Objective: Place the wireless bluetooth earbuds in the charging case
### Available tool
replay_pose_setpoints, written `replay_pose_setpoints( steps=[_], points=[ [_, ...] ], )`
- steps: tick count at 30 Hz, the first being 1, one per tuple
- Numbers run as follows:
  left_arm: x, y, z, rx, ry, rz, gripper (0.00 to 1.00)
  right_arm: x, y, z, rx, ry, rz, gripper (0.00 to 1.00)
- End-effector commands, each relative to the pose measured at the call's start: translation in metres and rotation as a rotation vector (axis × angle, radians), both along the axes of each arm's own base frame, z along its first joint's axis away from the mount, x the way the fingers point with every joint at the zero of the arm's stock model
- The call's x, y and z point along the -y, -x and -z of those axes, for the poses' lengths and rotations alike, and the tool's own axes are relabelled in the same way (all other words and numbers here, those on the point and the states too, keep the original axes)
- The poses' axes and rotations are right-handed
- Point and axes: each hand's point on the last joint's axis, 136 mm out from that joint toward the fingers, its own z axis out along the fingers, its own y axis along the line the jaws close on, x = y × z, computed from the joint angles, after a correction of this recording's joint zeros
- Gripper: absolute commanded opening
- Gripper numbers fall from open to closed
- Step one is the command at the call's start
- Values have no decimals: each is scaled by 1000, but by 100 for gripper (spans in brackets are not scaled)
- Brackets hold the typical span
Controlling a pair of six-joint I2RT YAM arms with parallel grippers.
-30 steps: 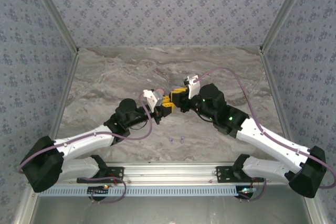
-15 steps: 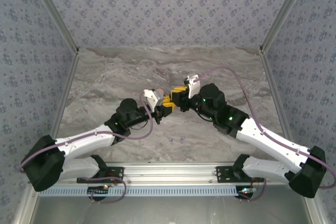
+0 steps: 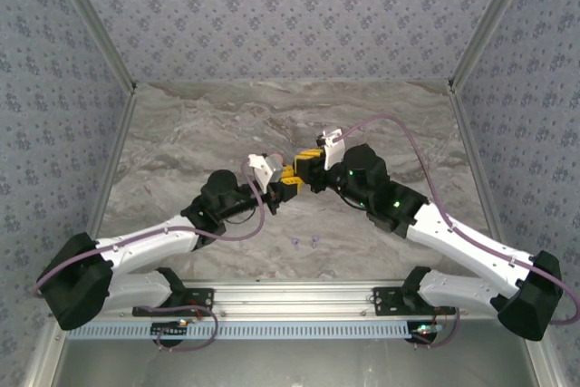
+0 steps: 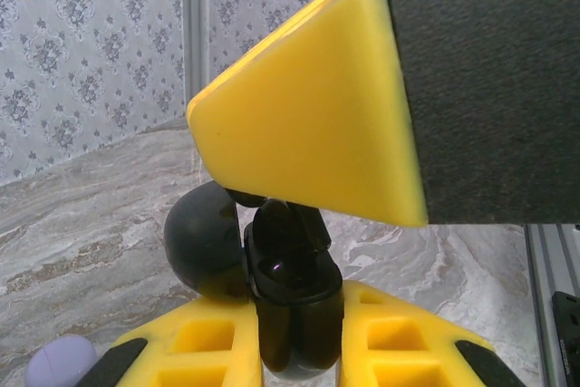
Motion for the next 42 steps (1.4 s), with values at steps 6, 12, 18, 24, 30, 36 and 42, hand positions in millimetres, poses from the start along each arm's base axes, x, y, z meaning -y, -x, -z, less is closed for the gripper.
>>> replay_pose_setpoints(
  steps=[6,12,18,24,30,36,42],
  points=[
    [5,1,-34,36,82,16,6,0,-3,1,34,12,16,24],
    [7,1,-35,31,88,22,6,1,-4,4,38,18,19,24],
    [8,0,-34,24,88,22,6,1,-3,-3,57,4,17,24],
    [9,-1,-33,15,88,22,6,5,-4,-12,87,3,27,24],
    [10,-2,-34,11,92,21,6,9,-6,-11,96,14,41,24],
    [10,-2,-33,5,94,22,6,10,-9,-14,106,6,50,24],
    [11,-3,-32,1,93,21,6,11,-10,-16,114,6,50,24]
  ],
)
